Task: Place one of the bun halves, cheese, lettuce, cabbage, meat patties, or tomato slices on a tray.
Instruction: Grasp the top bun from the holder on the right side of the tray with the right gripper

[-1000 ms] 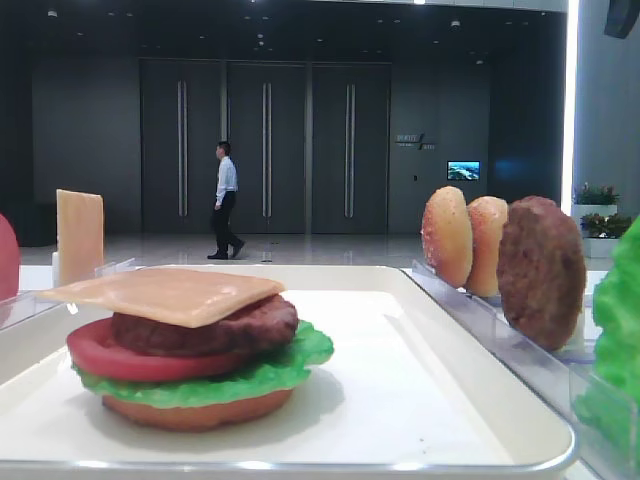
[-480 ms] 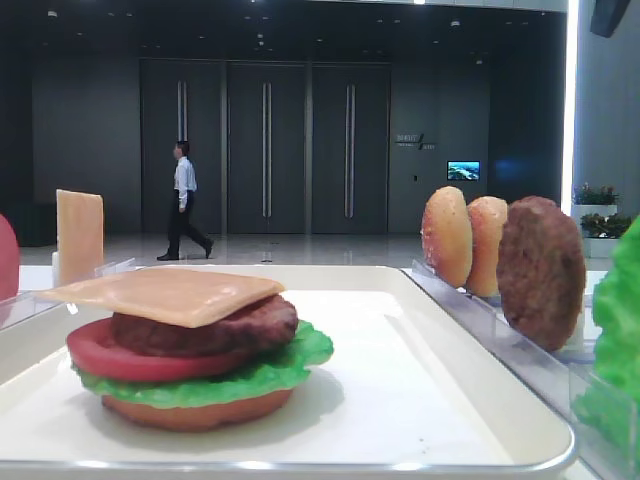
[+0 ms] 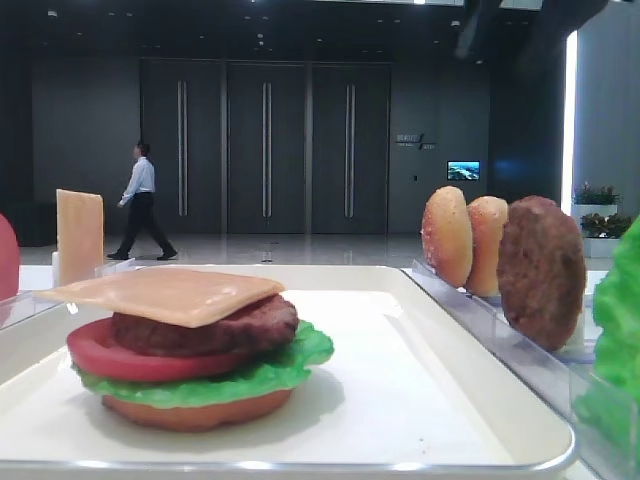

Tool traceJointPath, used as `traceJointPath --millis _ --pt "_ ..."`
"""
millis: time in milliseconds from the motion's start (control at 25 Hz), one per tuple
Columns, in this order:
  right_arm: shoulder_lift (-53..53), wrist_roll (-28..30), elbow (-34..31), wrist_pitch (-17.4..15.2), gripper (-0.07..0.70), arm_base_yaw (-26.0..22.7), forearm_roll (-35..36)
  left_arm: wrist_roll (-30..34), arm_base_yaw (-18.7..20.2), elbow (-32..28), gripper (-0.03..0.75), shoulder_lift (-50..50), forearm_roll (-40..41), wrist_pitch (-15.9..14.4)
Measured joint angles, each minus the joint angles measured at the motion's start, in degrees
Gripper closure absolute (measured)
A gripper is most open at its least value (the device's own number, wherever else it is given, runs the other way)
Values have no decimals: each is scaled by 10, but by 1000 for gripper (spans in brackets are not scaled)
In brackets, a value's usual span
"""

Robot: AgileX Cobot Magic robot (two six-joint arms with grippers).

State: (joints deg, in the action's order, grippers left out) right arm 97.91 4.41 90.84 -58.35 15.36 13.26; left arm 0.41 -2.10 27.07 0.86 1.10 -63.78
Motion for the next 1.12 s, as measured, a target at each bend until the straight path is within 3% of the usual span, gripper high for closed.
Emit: traceJointPath --millis 320,1120 --pt "71 -20 27 3 205 43 0 0 0 0 307 0 0 0" --pt "127 -12 28 47 166 44 -16 1 0 0 307 0 -4 0"
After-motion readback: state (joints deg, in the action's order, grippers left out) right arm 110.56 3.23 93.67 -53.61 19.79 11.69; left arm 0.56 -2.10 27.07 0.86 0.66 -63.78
